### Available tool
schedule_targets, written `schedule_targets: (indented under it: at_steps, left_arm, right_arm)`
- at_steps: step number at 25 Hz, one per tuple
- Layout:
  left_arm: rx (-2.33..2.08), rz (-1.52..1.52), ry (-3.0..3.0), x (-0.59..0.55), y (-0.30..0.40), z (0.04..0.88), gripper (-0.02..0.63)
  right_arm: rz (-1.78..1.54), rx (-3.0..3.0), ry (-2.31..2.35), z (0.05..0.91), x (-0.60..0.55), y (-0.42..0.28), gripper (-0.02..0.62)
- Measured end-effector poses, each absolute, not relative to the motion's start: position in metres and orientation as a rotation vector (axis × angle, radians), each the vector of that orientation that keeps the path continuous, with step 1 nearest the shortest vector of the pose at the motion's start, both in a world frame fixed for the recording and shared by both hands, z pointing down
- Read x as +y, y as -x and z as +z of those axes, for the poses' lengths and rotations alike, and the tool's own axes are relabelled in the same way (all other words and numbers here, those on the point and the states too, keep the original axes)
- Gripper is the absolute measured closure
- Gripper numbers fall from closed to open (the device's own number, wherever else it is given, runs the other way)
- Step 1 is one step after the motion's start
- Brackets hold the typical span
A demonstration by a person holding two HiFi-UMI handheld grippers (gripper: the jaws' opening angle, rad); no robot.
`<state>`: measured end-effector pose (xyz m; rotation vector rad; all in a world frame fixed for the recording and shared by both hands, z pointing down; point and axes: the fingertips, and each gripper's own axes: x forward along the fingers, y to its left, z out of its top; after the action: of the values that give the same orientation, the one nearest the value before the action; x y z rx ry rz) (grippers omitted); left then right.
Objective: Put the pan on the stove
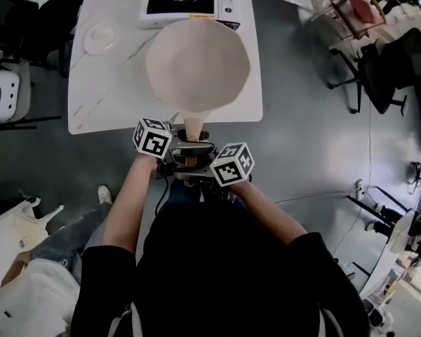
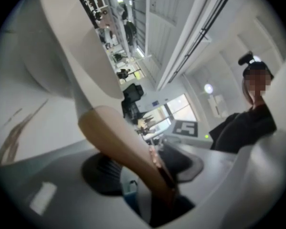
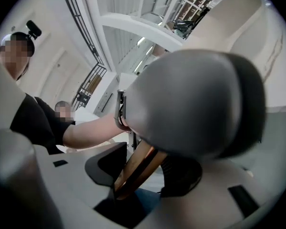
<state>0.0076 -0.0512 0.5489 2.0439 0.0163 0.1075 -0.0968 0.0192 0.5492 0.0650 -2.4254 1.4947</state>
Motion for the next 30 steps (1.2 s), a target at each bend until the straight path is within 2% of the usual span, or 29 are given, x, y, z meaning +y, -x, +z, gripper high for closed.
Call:
schedule_targets:
  at_steps: [7, 30]
  left_arm:
    - [0.014, 0.068, -2.051, -0.051, -0.009, 0.548, 0.373]
    - [-0.1, 0.003, -2.089, -0.054, -0.016, 0.508, 0.367]
  right_arm:
    - [1.449, -2.442, 0.047, 0.548, 0.021, 0.098, 0.39]
    - [1.344, -2.462, 0.106, 0.509, 0.023, 0.086, 0.388]
